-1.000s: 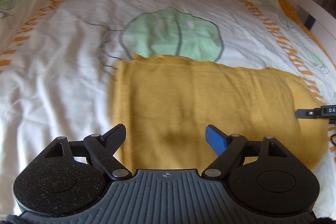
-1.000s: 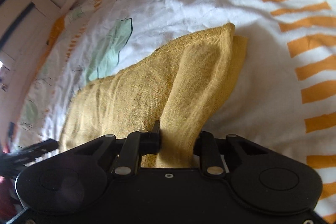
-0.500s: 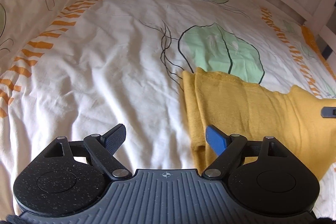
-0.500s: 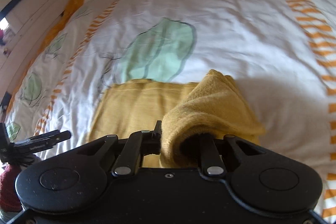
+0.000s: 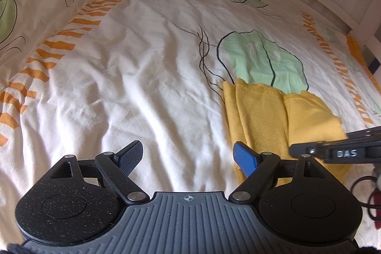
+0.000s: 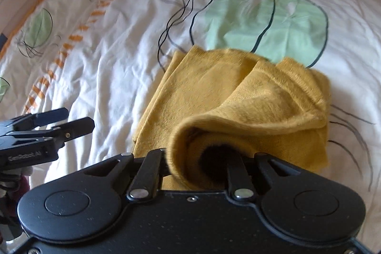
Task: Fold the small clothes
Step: 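Fold the held edge over the sweater with the right gripper and release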
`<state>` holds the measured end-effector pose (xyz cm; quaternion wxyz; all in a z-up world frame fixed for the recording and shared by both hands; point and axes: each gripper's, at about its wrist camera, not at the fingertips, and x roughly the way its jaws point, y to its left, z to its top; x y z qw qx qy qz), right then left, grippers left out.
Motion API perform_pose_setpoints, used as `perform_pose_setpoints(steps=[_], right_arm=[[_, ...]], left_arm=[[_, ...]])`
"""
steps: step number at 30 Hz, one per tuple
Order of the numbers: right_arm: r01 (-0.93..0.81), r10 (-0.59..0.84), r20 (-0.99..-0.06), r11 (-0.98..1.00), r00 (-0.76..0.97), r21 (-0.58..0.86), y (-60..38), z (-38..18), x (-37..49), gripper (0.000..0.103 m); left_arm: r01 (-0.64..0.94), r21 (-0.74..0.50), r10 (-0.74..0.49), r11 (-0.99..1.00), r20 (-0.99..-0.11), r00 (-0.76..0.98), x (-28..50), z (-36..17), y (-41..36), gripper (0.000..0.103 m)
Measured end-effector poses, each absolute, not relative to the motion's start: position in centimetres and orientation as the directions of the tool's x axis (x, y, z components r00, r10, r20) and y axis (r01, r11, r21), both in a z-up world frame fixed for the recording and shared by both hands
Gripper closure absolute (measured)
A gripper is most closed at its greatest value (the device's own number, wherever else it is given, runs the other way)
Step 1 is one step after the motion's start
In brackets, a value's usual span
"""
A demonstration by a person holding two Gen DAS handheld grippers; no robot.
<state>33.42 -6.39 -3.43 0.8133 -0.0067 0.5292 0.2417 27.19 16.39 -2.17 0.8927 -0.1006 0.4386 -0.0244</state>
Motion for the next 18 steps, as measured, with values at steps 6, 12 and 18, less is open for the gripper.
perform_pose_setpoints(steps=[6, 12, 18], right_arm=[[-0.398, 0.433, -0.844, 0.868, 0.316, 0.297, -5.0, -3.1, 33.3, 0.038], [-0.412, 0.482, -0.807, 0.848, 0.34, 0.333, -3.7, -1.1, 33.3, 0.024], [-0.464, 0.453, -0.828, 0.842, 0.331, 0.275, -2.2, -0.7, 32.7, 0.023]], left_arm=[[-0.055, -0.193, -0.121, 0.98, -0.786, 0.606, 27.2, -2.4, 17.0, 0.021], [-0.074, -0.182, -0.102, 0.981, -0.794, 0.599, 27.2, -2.6, 17.8, 0.021], [-0.091, -0.182, -0.091, 0.979, -0.794, 0.6, 27.2, -2.5, 18.5, 0.021]])
